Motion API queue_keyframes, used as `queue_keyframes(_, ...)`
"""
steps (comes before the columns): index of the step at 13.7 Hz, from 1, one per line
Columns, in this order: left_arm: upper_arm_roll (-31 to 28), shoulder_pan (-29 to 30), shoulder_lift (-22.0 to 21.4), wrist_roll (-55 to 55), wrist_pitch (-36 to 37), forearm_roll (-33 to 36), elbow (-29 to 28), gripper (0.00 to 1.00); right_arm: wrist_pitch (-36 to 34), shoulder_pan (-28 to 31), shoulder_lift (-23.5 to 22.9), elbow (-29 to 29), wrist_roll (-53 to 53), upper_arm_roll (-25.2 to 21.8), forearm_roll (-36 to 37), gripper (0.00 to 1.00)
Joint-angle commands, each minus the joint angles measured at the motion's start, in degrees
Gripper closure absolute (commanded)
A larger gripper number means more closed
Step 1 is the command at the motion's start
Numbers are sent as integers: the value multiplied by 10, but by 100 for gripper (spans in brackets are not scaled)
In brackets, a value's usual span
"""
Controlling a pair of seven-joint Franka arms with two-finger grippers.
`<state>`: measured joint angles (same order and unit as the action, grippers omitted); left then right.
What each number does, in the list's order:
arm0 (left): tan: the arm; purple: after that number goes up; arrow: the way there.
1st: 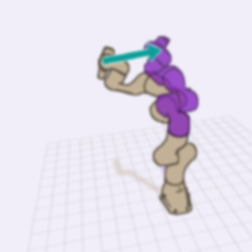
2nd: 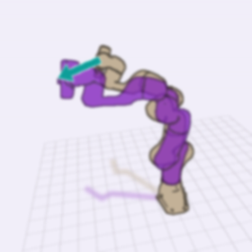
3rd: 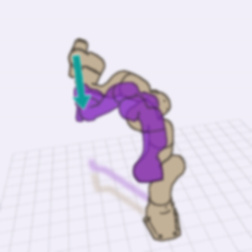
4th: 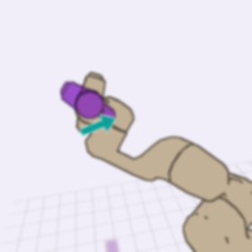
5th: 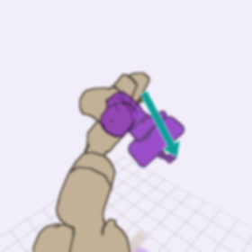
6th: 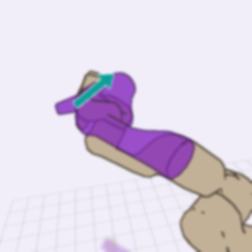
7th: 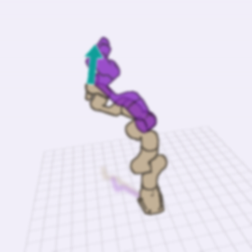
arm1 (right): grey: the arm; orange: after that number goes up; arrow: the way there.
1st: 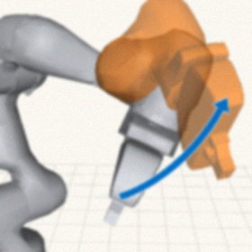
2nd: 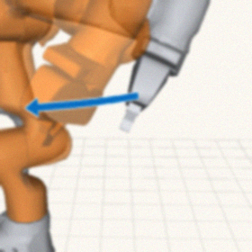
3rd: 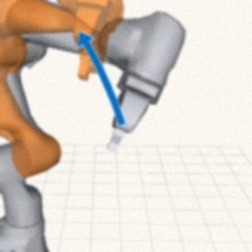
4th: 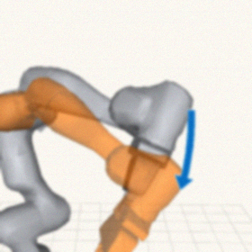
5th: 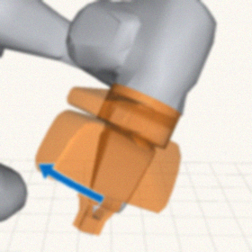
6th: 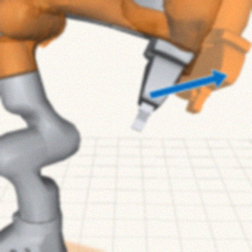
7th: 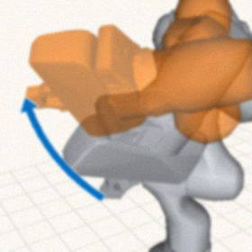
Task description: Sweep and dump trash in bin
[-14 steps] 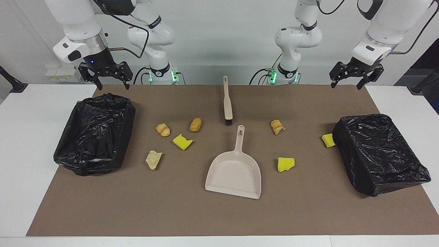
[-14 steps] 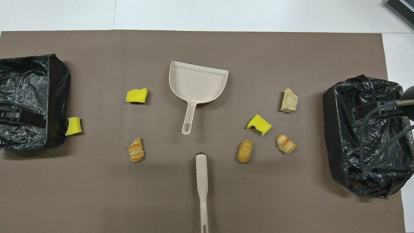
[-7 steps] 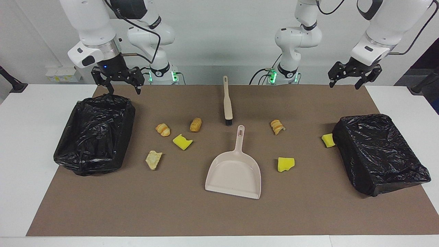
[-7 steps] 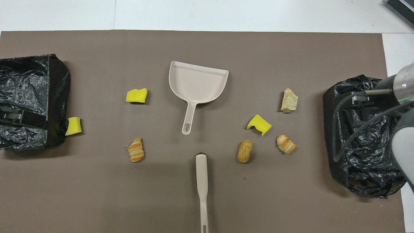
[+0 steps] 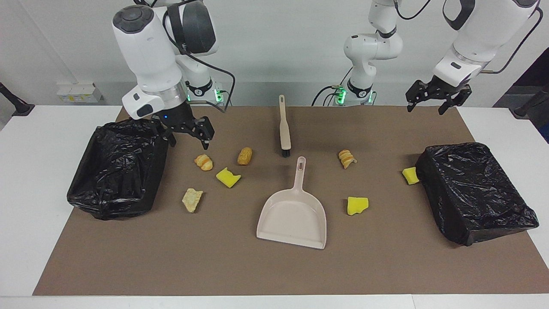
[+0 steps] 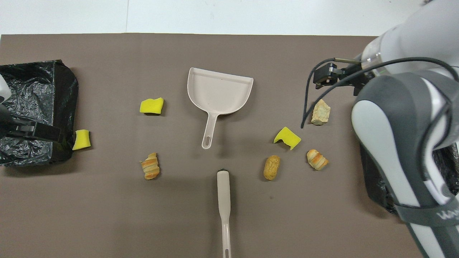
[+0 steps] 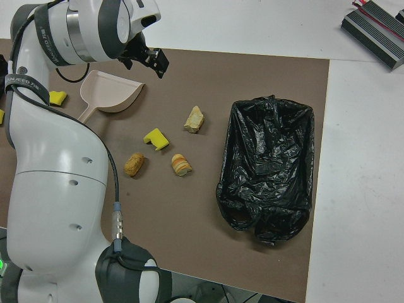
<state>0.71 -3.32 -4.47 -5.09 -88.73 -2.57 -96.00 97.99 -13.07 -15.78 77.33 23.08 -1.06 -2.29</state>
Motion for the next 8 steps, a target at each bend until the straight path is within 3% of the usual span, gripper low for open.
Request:
queue_keyframes(1,3,-7,-12,-3,-45,-15,-43,0,42,-11,-50,-34,68,17,-16,0)
queue_keyframes(5,3,-62,-26,-4,-139,-15,-124,0,83,-40,-95,-46,160,51,-39,0)
queue_keyframes(8,3,-94,-99,-3,-245,-23,-252,0,102,-63,-127,-43,223,65,-88,0)
